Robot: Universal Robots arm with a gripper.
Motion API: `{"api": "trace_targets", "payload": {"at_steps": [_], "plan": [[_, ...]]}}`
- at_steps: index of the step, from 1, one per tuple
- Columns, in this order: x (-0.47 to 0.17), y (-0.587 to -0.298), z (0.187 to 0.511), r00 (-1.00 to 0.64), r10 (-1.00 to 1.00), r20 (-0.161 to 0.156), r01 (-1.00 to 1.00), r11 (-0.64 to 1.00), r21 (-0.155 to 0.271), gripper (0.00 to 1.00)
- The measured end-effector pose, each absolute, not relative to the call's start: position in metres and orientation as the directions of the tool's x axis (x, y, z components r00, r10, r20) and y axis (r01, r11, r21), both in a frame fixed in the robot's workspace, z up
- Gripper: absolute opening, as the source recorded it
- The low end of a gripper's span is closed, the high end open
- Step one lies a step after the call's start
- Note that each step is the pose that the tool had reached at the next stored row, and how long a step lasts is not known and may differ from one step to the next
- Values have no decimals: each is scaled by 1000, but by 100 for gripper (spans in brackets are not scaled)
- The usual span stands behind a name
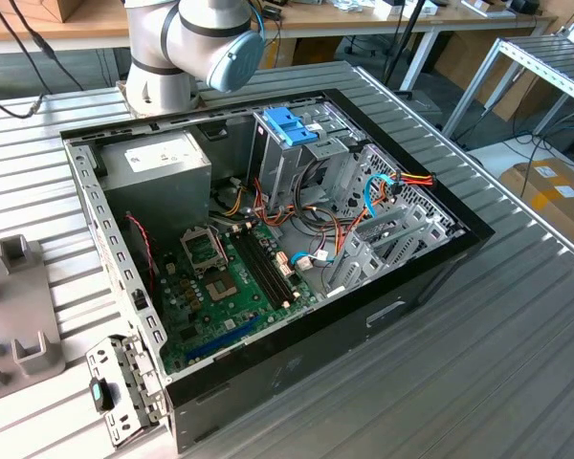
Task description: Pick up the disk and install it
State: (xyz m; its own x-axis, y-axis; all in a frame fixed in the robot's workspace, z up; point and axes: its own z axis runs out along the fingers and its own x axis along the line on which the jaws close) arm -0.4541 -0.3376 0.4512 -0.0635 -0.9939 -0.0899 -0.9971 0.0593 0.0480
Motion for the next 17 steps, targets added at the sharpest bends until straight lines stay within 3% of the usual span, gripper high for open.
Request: {"api": "trace_targets", "payload": {"at_steps": [17], "plan": [[-454,-338,461,-63,-994,-91,-997,59,48,37]]}}
